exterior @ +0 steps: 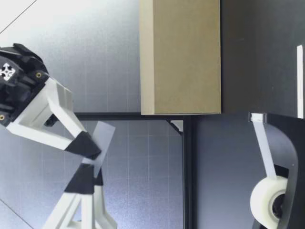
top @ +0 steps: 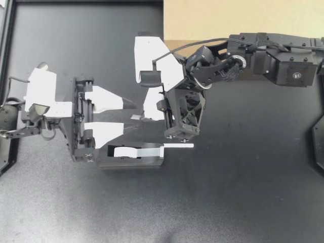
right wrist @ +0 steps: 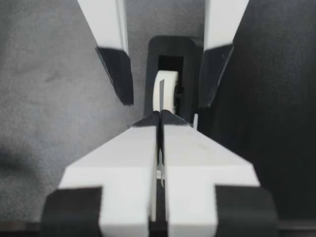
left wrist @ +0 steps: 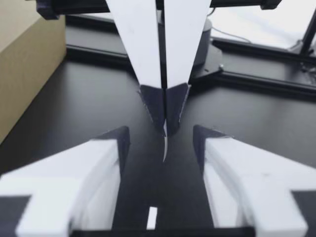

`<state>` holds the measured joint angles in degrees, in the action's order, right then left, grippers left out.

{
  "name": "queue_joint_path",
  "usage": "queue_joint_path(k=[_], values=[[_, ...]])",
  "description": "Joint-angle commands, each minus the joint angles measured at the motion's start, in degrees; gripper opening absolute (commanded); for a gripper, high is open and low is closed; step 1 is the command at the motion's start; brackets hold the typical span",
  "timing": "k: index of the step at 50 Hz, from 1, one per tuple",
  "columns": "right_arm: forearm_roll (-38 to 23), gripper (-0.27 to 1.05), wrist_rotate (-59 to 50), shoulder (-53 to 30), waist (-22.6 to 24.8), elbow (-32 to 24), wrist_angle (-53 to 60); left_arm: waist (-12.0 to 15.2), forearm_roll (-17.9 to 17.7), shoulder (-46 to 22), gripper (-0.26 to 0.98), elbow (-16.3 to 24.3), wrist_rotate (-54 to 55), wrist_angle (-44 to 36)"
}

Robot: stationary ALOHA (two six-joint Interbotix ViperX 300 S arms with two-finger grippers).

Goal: Cut a small piece of tape from the tape dispenser then place it on the cardboard box's edge.

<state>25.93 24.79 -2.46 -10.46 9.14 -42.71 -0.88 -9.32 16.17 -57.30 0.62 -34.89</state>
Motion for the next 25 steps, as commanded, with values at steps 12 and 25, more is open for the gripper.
queue_joint_path(k=[12, 25], values=[[0.18, -0.09, 0.0, 0.88, 0.18, -1.76, -0.09, -0.09, -0.09, 0.18, 0.27, 1.41, 0.18, -0.53], [0.09, -0.09, 0.09, 0.88, 0.18, -1.76, -0.35, -0.09, 0.0, 0.62, -0.1, 0.88, 0.0, -0.53]])
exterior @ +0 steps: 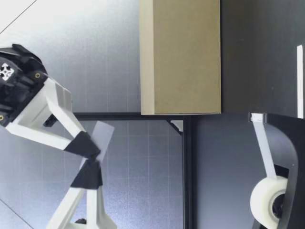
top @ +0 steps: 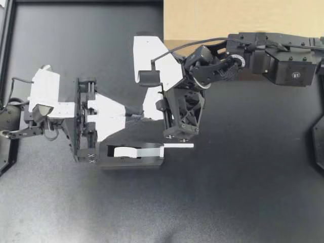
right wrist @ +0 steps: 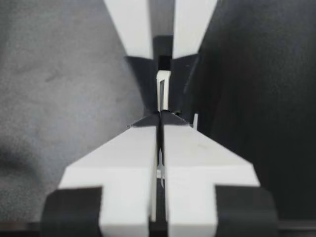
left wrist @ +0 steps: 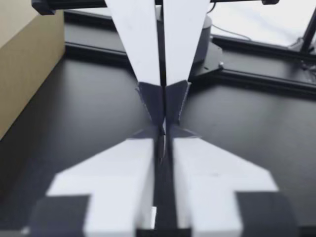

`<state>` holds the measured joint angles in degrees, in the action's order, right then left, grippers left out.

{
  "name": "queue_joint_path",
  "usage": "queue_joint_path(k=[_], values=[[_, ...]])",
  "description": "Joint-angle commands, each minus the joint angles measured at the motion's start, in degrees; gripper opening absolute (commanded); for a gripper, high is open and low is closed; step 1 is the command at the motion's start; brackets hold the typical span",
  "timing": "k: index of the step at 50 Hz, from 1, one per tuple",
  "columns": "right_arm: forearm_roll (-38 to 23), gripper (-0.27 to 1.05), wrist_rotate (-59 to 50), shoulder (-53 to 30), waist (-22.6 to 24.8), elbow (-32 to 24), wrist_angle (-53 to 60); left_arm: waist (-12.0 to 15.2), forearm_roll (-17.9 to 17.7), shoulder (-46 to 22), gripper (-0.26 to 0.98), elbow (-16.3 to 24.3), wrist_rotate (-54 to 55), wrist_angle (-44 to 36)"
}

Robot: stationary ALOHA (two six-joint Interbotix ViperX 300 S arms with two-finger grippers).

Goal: Cut a small piece of tape from the tape dispenser then place it on the cardboard box's edge.

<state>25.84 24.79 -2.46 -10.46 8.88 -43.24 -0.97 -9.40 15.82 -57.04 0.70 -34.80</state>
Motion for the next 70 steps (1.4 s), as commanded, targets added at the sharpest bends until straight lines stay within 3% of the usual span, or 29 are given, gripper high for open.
queue_joint_path(k=[1, 17, 29, 33, 42, 47, 51, 56, 65, 70], values=[[0.26, -0.09, 0.09, 0.88, 0.18, -1.49, 0.18, 0.0, 0.09, 0.97, -0.11, 0.62, -0.09, -0.62], [0.26, -0.03, -0.26, 0.79, 0.09, -1.32, -0.97, 0.0, 0.18, 0.97, -0.13, 0.79, -0.18, -0.62], [0.26, 0.34, -1.23, 0.62, -0.35, -1.14, -1.05, 0.0, 0.18, 0.97, -0.13, 0.97, -0.09, -0.62], [0.18, 0.39, -1.14, 0.97, -0.79, -0.53, -0.97, 0.0, 0.0, 0.79, -0.12, 1.05, 0.35, -0.7], [-0.09, 0.38, -1.05, 4.31, -4.31, 3.08, 0.62, 0.0, -3.08, -0.79, -0.12, 1.32, 2.02, -5.01], [-0.26, 0.38, -0.88, 8.26, -7.29, 7.29, 3.78, 0.88, -8.35, -2.29, -0.12, 2.02, 4.92, -8.79], [-0.26, 0.38, -0.62, 12.04, -9.84, 11.43, 7.91, 2.9, -15.03, -4.66, -0.12, 2.9, 9.32, -11.95], [-0.62, 0.38, -0.7, 15.64, -12.22, 16.08, 14.59, 6.06, -19.34, -7.73, -0.13, 4.31, 14.77, -13.71], [-1.49, 0.35, -0.7, 18.72, -15.73, 24.08, 28.3, 13.27, -19.95, -14.59, -0.13, 9.67, 27.6, -11.16], [-1.76, 0.29, -0.7, 18.28, -16.88, 26.54, 33.93, 15.91, -19.34, -18.28, -0.13, 12.48, 32.26, -9.84]])
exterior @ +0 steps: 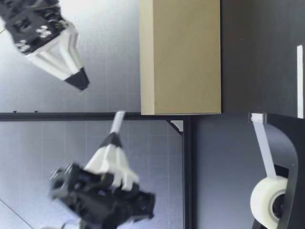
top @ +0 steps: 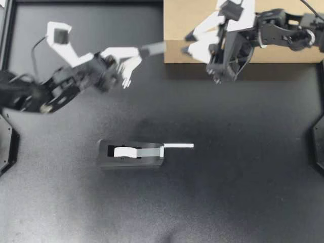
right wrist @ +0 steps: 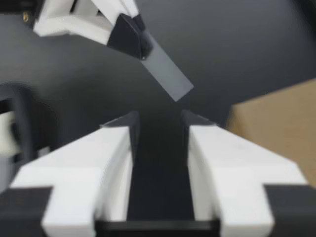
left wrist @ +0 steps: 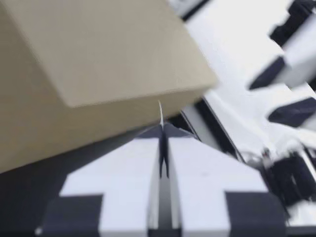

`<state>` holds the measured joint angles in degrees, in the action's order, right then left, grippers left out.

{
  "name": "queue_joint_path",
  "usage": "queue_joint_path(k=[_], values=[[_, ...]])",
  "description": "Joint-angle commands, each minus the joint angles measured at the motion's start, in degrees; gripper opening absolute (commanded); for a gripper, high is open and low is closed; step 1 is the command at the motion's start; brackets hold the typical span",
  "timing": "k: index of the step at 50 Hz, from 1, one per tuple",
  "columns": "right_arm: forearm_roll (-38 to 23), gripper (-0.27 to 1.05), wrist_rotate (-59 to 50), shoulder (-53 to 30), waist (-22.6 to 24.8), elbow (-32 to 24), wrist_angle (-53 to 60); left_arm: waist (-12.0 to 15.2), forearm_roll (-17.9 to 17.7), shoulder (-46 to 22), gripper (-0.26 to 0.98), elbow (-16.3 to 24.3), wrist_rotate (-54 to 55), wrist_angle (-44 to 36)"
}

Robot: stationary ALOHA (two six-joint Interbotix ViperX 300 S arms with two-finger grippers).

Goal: Cut a small piece of tape from the tape dispenser then place it on the cardboard box's edge.

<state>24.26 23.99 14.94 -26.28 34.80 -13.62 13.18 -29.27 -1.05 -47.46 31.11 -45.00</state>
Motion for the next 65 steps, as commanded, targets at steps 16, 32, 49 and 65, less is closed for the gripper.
queue_joint_path(k=[16, 32, 49, 65], values=[[-3.16, 0.09, 0.09, -4.22, -1.58, 1.49, 15.03, 5.89, 0.88, -7.91, -0.13, 8.35, 7.29, 2.2], [-3.6, -0.05, 0.18, -10.37, -1.67, -0.26, 17.14, 7.03, 0.88, -10.02, -0.13, 8.53, 9.58, 2.37], [-3.69, -0.06, 0.18, -14.24, -2.11, -1.58, 17.23, 7.03, 0.88, -10.46, -0.13, 8.7, 9.58, 4.13], [-3.6, -0.06, 0.35, -18.46, -3.52, -4.04, 17.14, 7.03, 0.88, -10.72, -0.13, 8.79, 9.58, 4.22]])
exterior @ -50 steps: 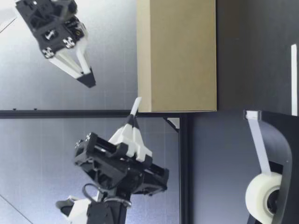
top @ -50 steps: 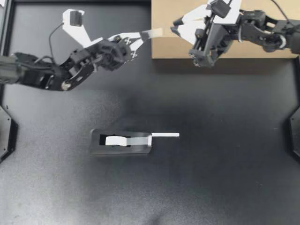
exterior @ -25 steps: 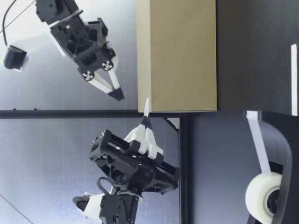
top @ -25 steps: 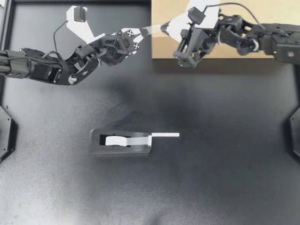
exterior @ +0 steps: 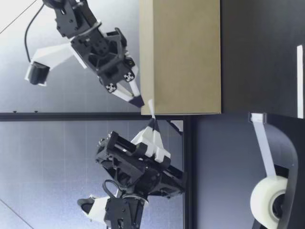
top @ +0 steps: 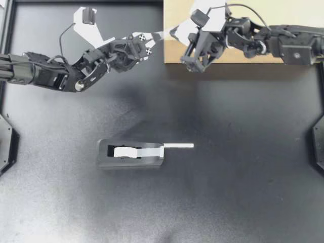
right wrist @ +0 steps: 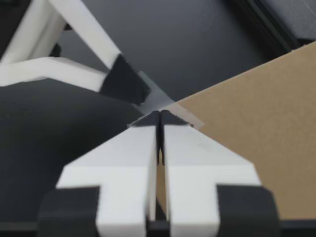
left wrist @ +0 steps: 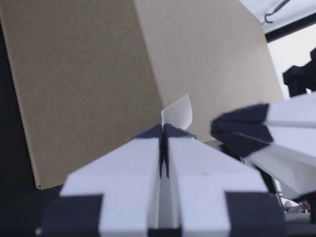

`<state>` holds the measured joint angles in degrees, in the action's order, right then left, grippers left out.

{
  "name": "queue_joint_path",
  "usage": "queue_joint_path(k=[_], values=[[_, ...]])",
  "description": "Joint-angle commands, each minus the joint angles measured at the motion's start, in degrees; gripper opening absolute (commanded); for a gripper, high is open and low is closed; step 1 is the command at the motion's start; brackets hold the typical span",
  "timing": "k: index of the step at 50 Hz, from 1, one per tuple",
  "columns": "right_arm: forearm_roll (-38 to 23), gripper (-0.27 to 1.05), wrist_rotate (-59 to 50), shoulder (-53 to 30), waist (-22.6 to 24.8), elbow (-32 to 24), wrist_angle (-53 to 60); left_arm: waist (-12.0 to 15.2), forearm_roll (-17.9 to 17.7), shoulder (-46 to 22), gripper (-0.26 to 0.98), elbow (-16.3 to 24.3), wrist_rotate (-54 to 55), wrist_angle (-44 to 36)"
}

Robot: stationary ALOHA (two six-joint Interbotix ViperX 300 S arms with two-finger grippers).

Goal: Cut a small piece of tape from the tape dispenser then place it on the cardboard box's edge.

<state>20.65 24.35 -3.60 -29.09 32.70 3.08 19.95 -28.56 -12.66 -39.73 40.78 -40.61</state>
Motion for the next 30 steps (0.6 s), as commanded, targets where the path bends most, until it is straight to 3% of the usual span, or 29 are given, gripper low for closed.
queue_joint_path(k=[1, 30], values=[[-0.09, -0.06, 0.0, -0.35, -0.79, -2.2, 0.44, 0.35, 0.18, 0.88, -0.13, 1.05, -0.09, -0.09], [-0.44, -0.06, -0.09, -4.48, -2.02, -5.54, -0.79, 0.35, 0.26, 1.32, -0.12, 0.44, -1.05, 0.18]])
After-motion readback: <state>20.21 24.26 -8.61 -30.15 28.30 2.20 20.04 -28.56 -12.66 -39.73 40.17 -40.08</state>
